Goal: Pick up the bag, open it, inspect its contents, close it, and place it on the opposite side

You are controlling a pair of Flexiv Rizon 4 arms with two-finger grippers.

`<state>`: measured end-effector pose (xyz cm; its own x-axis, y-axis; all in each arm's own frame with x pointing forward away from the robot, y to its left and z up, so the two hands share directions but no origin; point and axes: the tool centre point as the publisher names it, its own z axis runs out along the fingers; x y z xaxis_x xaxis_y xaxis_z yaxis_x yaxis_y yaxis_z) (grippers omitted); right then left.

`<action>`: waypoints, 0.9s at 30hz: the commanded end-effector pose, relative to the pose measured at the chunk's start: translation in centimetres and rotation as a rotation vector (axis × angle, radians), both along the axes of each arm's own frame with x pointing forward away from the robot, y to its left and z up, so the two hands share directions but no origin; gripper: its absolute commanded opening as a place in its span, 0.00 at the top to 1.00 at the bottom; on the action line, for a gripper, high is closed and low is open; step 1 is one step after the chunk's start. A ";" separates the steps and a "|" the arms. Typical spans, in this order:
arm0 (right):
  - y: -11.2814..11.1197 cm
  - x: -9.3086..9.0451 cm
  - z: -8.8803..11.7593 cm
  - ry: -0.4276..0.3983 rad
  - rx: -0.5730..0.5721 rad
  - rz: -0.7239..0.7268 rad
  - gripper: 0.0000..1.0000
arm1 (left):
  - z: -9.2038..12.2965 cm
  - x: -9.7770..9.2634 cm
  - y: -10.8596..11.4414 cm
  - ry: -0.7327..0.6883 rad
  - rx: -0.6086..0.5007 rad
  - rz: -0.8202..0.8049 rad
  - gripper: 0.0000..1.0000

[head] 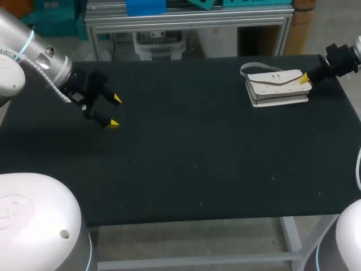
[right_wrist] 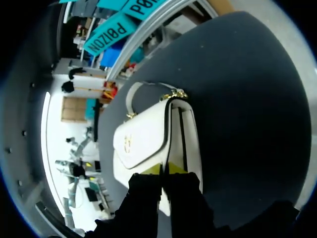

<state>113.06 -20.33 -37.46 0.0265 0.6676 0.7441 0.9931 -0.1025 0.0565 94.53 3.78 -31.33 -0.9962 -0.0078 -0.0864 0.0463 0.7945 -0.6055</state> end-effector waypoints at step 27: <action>15.2 -8.0 0.1 -0.110 0.050 -0.009 1.00 | -0.1 0.0 0.0 0.000 -0.001 -0.001 0.00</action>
<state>108.50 -7.70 -37.13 -0.0562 0.5774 0.8146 0.9984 0.0357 0.0436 94.56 3.79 -31.34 -0.9963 -0.0075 -0.0860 0.0463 0.7944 -0.6056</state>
